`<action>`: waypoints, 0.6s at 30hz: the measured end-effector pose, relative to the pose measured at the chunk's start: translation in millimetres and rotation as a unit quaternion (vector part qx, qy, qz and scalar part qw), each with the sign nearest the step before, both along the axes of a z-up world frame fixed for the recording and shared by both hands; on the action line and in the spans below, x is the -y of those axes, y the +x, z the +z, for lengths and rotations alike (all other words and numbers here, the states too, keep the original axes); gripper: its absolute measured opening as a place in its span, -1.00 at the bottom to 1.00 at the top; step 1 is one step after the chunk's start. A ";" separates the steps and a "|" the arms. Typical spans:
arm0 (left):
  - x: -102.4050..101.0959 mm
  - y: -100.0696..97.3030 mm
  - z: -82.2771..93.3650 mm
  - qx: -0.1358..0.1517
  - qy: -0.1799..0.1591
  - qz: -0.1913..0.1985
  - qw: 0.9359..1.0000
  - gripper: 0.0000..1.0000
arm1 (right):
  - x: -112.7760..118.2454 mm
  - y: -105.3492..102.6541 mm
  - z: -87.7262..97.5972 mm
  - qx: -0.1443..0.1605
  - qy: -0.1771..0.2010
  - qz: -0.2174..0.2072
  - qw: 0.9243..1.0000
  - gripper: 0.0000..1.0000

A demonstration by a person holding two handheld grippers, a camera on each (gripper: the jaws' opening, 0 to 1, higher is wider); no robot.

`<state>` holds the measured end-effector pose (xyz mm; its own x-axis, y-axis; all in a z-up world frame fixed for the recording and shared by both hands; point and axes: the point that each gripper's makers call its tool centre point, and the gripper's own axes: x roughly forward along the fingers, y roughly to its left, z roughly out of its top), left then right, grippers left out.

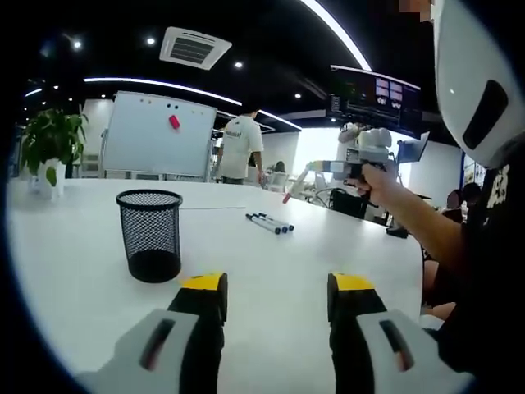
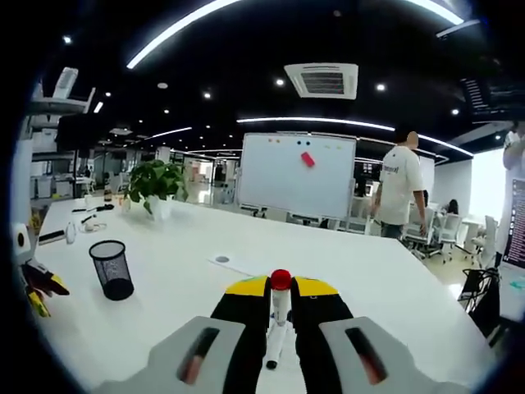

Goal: Pick up the whiteboard markers from the pen holder and place them facing the whiteboard neatly

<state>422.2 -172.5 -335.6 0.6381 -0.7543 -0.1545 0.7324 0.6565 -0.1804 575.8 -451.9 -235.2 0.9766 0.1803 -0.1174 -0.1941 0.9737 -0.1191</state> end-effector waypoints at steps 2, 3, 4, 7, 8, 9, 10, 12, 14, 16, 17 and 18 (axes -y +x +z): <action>0.0 0.2 -1.1 0.001 0.003 0.000 1.000 0.00 | 1.9 0.4 -1.5 -0.001 0.002 -0.002 1.000 -0.74; 0.4 -0.1 -1.1 -0.001 0.002 0.000 1.000 0.00 | 2.9 0.4 -2.2 -0.002 0.002 -0.004 1.000 -0.74; 0.7 -0.4 -1.1 -0.001 0.001 -0.001 1.000 0.00 | 3.7 0.4 -2.6 -0.001 0.001 -0.004 1.000 -0.74; 0.5 -0.1 -2.9 -0.002 0.004 0.001 1.000 0.00 | 4.3 -0.6 -2.4 0.000 0.003 -0.006 1.000 -0.74; 0.3 0.0 -3.2 -0.002 0.005 0.001 1.000 0.00 | 3.7 -1.1 -1.8 0.002 0.002 -0.005 1.000 -0.74; 0.2 0.1 -3.4 -0.002 0.005 0.001 1.000 0.00 | 3.5 -1.1 -1.7 0.002 0.002 -0.005 1.000 -0.74; 0.4 0.2 -3.7 -0.003 0.005 0.002 1.000 0.00 | 3.1 -1.2 -1.9 0.001 0.002 -0.004 1.000 -0.74; 1.2 0.0 -3.9 -0.003 0.005 0.000 1.000 -0.01 | 3.8 -0.9 -2.5 0.001 0.000 -0.006 1.000 -0.74; 1.9 0.1 -4.1 -0.003 0.005 0.000 1.000 -0.01 | 5.0 -0.6 -3.3 0.001 0.001 -0.007 1.000 -0.74; 2.1 0.3 -4.5 -0.004 0.006 0.000 1.000 -0.01 | 7.9 -0.6 -3.2 0.005 0.001 -0.014 1.000 -0.74; 1.9 0.4 -4.7 -0.004 0.006 0.000 1.000 -0.01 | 9.1 -0.9 -3.1 0.007 0.003 -0.016 1.000 -0.74; 1.7 0.6 -5.2 -0.004 0.008 0.000 1.000 -0.01 | 9.6 -1.2 -2.9 0.010 0.005 -0.018 1.000 -0.74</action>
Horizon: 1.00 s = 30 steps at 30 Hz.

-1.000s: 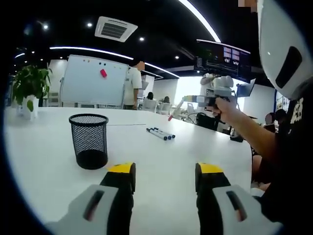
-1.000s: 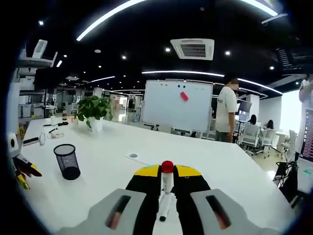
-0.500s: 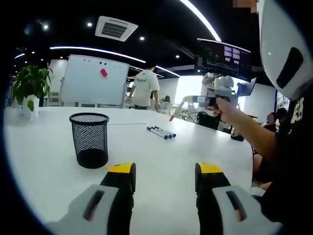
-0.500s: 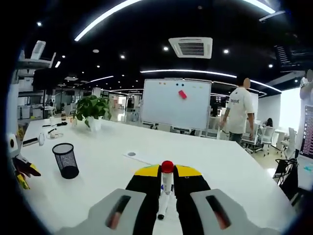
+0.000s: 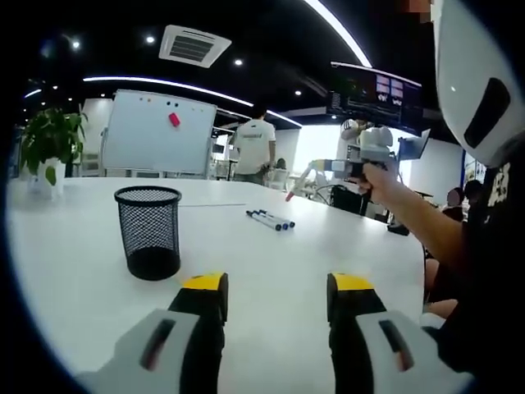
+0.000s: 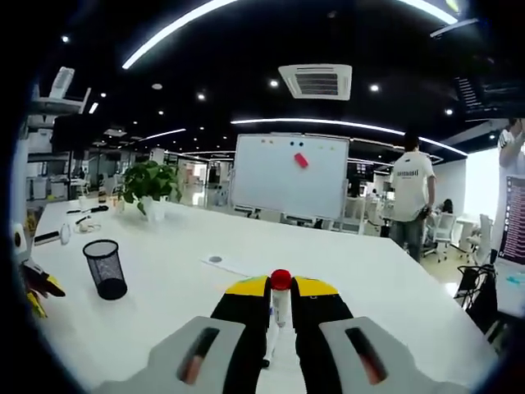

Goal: Pick up the whiteboard markers from the pen holder and place them facing the whiteboard neatly

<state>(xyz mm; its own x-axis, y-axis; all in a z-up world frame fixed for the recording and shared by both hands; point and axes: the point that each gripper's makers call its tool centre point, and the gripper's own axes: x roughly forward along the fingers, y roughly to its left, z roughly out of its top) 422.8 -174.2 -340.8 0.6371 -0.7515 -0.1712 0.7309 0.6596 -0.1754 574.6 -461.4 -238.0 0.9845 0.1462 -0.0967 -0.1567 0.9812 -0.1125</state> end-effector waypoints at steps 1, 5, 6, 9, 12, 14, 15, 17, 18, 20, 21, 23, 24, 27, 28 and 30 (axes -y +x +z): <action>-0.1 0.2 -0.5 0.000 0.001 0.000 1.000 -0.01 | 0.4 0.0 0.1 0.002 0.000 -0.002 1.000 -0.74; 0.8 0.0 -0.7 -0.001 0.001 -0.001 1.000 -0.01 | 1.5 0.5 -1.8 0.002 0.002 -0.004 1.000 -0.74; 1.1 0.1 -0.7 -0.001 0.002 -0.001 1.000 -0.01 | 2.1 0.9 -2.9 0.001 0.000 -0.006 1.000 -0.74; 1.3 0.2 -0.1 -0.001 0.001 -0.001 1.000 -0.01 | 2.9 1.8 -6.7 -0.002 0.000 -0.007 1.000 -0.74; 1.7 0.0 -0.7 -0.002 0.002 -0.002 1.000 -0.02 | 4.7 2.1 -10.3 -0.004 0.001 -0.010 1.000 -0.74; 2.1 -0.3 -0.6 -0.002 0.002 -0.002 1.000 -0.02 | 5.5 2.1 -11.2 -0.005 0.001 -0.011 1.000 -0.74; 2.3 -0.3 -0.6 -0.003 0.002 -0.003 1.000 -0.02 | 6.3 2.1 -11.1 -0.004 0.000 -0.013 1.000 -0.74; 2.6 0.0 -0.3 -0.002 0.002 -0.003 1.000 -0.02 | 8.5 2.2 -10.0 0.000 0.000 -0.017 1.000 -0.74; 2.7 0.2 -0.5 -0.002 0.003 -0.003 1.000 -0.02 | 9.5 2.2 -9.5 0.002 -0.001 -0.020 1.000 -0.74; 2.5 0.3 -1.8 -0.003 0.006 -0.003 1.000 -0.03 | 11.3 2.3 -8.3 0.009 -0.001 -0.024 1.000 -0.74; 2.6 0.1 -1.6 -0.002 0.005 -0.004 1.000 -0.03 | 11.1 2.6 -8.9 0.010 -0.003 -0.024 1.000 -0.74; 3.2 -0.5 -1.6 -0.003 0.005 -0.005 1.000 -0.03 | 10.0 3.5 -11.2 0.008 -0.003 -0.023 1.000 -0.74; 3.3 -0.6 -1.6 -0.003 0.004 -0.006 1.000 -0.03 | 9.8 3.6 -11.4 0.008 -0.004 -0.023 1.000 -0.74; 3.3 -1.0 -1.2 -0.003 0.003 -0.006 1.000 -0.03 | 9.8 3.7 -11.8 0.011 -0.007 -0.027 1.000 -0.74; 2.9 -0.9 -1.3 -0.003 0.004 -0.006 1.000 -0.03 | 9.7 3.8 -11.9 0.011 -0.006 -0.027 1.000 -0.74; 2.1 -0.7 -1.2 -0.003 0.003 -0.005 1.000 -0.03 | 10.3 4.0 -11.9 0.012 -0.004 -0.029 0.999 -0.74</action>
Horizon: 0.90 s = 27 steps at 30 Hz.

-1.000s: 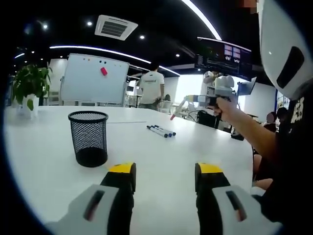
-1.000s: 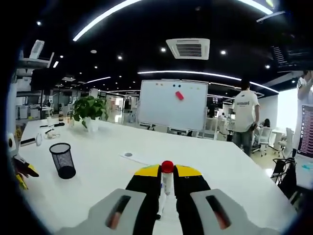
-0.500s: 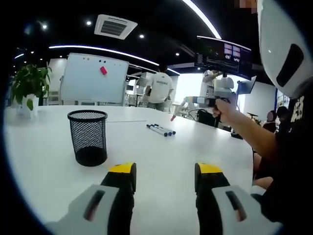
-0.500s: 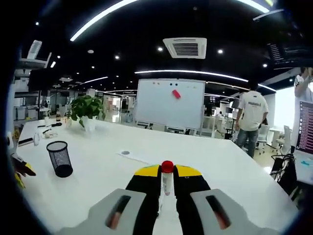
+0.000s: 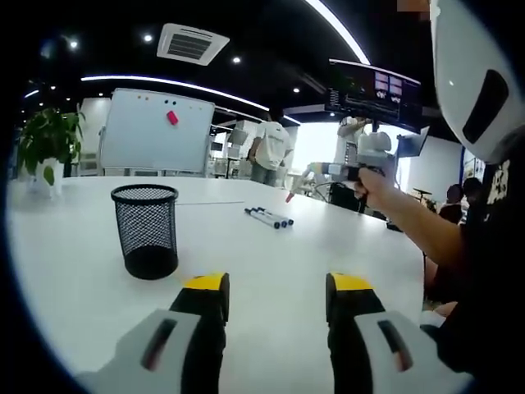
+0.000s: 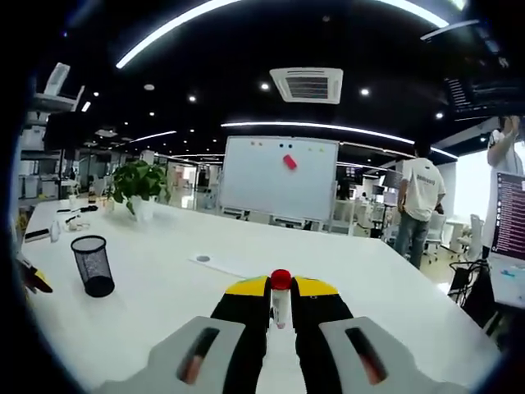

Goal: Pick up the whiteboard markers from the pen holder and place them facing the whiteboard neatly

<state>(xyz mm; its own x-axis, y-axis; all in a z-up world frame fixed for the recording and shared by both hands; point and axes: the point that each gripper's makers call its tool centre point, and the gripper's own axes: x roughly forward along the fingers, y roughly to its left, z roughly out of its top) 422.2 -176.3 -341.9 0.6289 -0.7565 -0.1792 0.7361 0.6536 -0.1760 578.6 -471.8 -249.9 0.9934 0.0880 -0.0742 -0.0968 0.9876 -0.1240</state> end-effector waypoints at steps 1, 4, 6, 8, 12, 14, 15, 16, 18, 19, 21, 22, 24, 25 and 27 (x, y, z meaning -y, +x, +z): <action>0.0 -0.1 0.3 0.001 0.000 -0.001 1.000 -0.03 | 0.6 0.0 0.0 0.001 0.000 -0.002 1.000 -0.74; -0.1 -0.3 -0.8 -0.001 0.000 -0.001 1.000 -0.03 | 0.1 -0.4 0.4 0.005 0.001 -0.006 1.000 -0.74; -0.2 -0.6 -1.0 -0.001 -0.001 -0.001 1.000 -0.03 | -2.8 -0.9 0.3 0.007 -0.002 -0.008 1.000 -0.74; -0.6 -0.7 -1.7 -0.001 -0.001 0.000 1.000 -0.03 | -3.8 -1.1 0.8 0.009 -0.003 -0.009 1.000 -0.74; -2.3 -1.2 -2.0 -0.001 0.000 0.001 1.000 -0.03 | -2.8 1.2 -2.4 0.008 0.000 -0.013 1.000 -0.74; -3.4 -1.2 -1.9 0.000 0.001 0.003 1.000 -0.03 | -2.4 1.4 -4.7 0.004 -0.001 -0.014 1.000 -0.74; -4.1 -1.0 -2.3 0.000 0.002 0.004 1.000 -0.03 | -2.6 1.1 -6.0 0.002 0.001 -0.014 1.000 -0.74; -4.3 -1.0 -2.8 0.000 0.002 0.005 1.000 -0.03 | -2.9 0.8 -6.8 0.001 0.001 -0.014 1.000 -0.74; -3.8 -1.3 -3.5 -0.001 0.002 0.005 1.000 -0.03 | -3.0 -0.2 -7.5 0.001 -0.001 -0.016 1.000 -0.74; -2.9 -1.8 -3.5 -0.002 0.001 0.004 1.000 -0.03 | -3.1 -0.4 -7.6 0.001 -0.001 -0.016 1.000 -0.74; -1.1 -2.8 -3.3 -0.003 -0.002 0.001 1.000 -0.03 | -3.6 -0.3 -9.0 -0.001 -0.001 -0.015 1.000 -0.74; -0.3 -3.1 -3.1 -0.003 -0.003 0.000 1.000 -0.03 | -4.0 -0.6 -9.5 -0.002 -0.002 -0.014 1.000 -0.74; 0.0 -3.1 -3.1 -0.003 -0.002 0.000 1.000 -0.03 | -3.7 -0.9 -9.8 -0.002 -0.003 -0.015 1.000 -0.74; -0.5 -2.9 -3.1 -0.002 -0.001 0.000 1.000 -0.03 | -3.0 -1.0 -9.6 -0.001 -0.003 -0.017 1.000 -0.74; -1.2 -2.7 -3.2 -0.002 0.000 0.001 1.000 -0.03 | -2.0 -0.7 -11.1 -0.003 -0.002 -0.017 1.000 -0.74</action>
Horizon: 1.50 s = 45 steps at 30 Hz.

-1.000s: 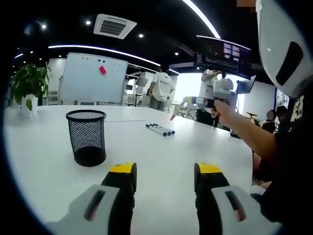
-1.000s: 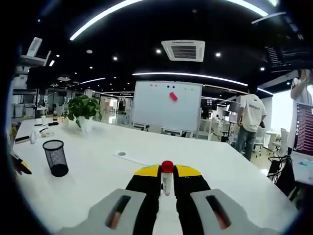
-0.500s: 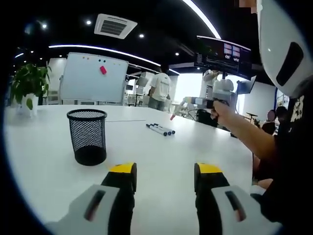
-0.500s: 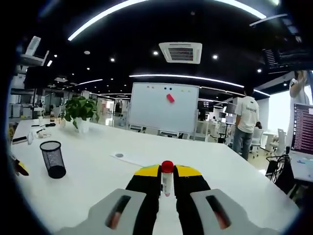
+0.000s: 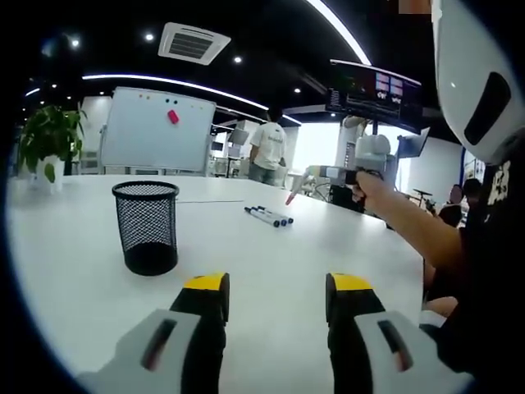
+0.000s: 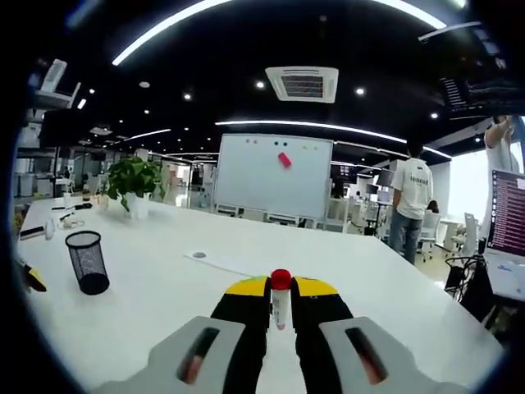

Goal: Pick up the whiteboard markers from the pen holder and place them facing the whiteboard neatly

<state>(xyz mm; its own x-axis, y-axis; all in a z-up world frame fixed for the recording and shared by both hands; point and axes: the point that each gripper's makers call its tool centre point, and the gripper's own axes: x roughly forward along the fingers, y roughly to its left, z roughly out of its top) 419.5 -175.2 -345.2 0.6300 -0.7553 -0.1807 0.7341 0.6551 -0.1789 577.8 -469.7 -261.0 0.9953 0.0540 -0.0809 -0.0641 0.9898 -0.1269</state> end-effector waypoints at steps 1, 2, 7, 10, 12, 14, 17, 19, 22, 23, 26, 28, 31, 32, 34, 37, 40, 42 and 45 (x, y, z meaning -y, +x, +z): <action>0.0 -0.1 -0.3 -0.001 0.000 0.000 1.000 -0.03 | 0.2 0.5 -1.3 -0.001 0.000 0.000 1.000 -0.74; 0.1 -0.2 -0.5 -0.001 0.000 0.000 1.000 -0.03 | 0.2 1.3 -3.3 -0.003 0.000 0.000 1.000 -0.74; 0.2 -0.4 -0.7 -0.002 -0.002 0.000 1.000 -0.03 | 0.0 2.3 -9.5 -0.009 0.001 -0.002 1.000 -0.74; -0.7 -0.2 -1.0 -0.002 -0.002 0.001 1.000 -0.03 | 2.4 3.1 -12.7 -0.013 0.002 -0.006 1.000 -0.74; -1.0 -0.2 -1.5 -0.003 -0.002 0.001 1.000 -0.03 | 2.9 3.2 -14.8 -0.016 0.004 -0.007 1.000 -0.74; -0.8 -0.2 -2.0 -0.004 -0.002 0.001 1.000 -0.03 | 2.4 3.2 -16.6 -0.018 0.005 -0.006 1.000 -0.74; -0.4 -0.2 -2.0 -0.005 -0.003 0.000 1.000 -0.03 | 2.0 3.6 -18.4 -0.020 0.002 -0.007 1.000 -0.73; -0.8 0.0 -2.6 -0.005 -0.003 0.001 1.000 -0.03 | 2.8 4.5 -20.9 -0.022 0.003 -0.007 1.000 -0.73; -1.0 0.0 -3.1 -0.006 -0.003 0.002 1.000 -0.03 | 2.6 4.8 -23.7 -0.026 0.002 -0.006 1.000 -0.74; -1.0 -0.1 -3.2 -0.007 -0.003 0.002 1.000 -0.03 | 2.3 4.8 -24.0 -0.026 0.002 -0.005 1.000 -0.74; -0.4 0.3 -2.3 -0.006 -0.004 0.002 1.000 -0.03 | 2.4 5.1 -24.7 -0.026 -0.001 -0.006 1.000 -0.73; 0.1 0.5 -1.8 -0.006 -0.004 0.001 1.000 -0.03 | 2.6 5.3 -25.7 -0.028 -0.003 -0.007 1.000 -0.73; 0.5 0.8 -2.3 -0.007 -0.003 0.001 1.000 -0.03 | 2.2 6.1 -28.8 -0.031 -0.003 -0.006 0.999 -0.73; 0.5 0.9 -2.6 -0.007 -0.003 0.001 1.000 -0.03 | 2.1 6.1 -30.0 -0.033 -0.003 -0.006 0.999 -0.73; 0.6 1.0 -2.7 -0.007 -0.003 0.001 1.000 -0.03 | 2.2 6.3 -31.5 -0.034 -0.002 -0.007 0.999 -0.73; 1.0 1.1 -2.8 -0.008 -0.003 0.001 1.000 -0.03 | 3.5 6.5 -32.2 -0.034 -0.001 -0.010 0.999 -0.73; 1.6 1.4 -2.7 -0.009 -0.003 0.000 1.000 -0.03 | 4.6 7.0 -31.8 -0.033 -0.001 -0.010 0.999 -0.73; 1.8 1.6 -2.8 -0.009 -0.003 0.000 1.000 -0.03 | 4.7 6.9 -32.9 -0.035 -0.002 -0.010 0.999 -0.73; 2.1 1.9 -3.1 -0.009 -0.003 0.000 1.000 -0.03 | 5.3 6.8 -34.2 -0.036 -0.002 -0.012 0.999 -0.73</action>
<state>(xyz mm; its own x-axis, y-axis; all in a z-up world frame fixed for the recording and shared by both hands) 421.3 -177.2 -348.3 0.6270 -0.7561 -0.1876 0.7302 0.6543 -0.1969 584.6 -475.1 -295.2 0.9878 0.0296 -0.1531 -0.0494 0.9906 -0.1274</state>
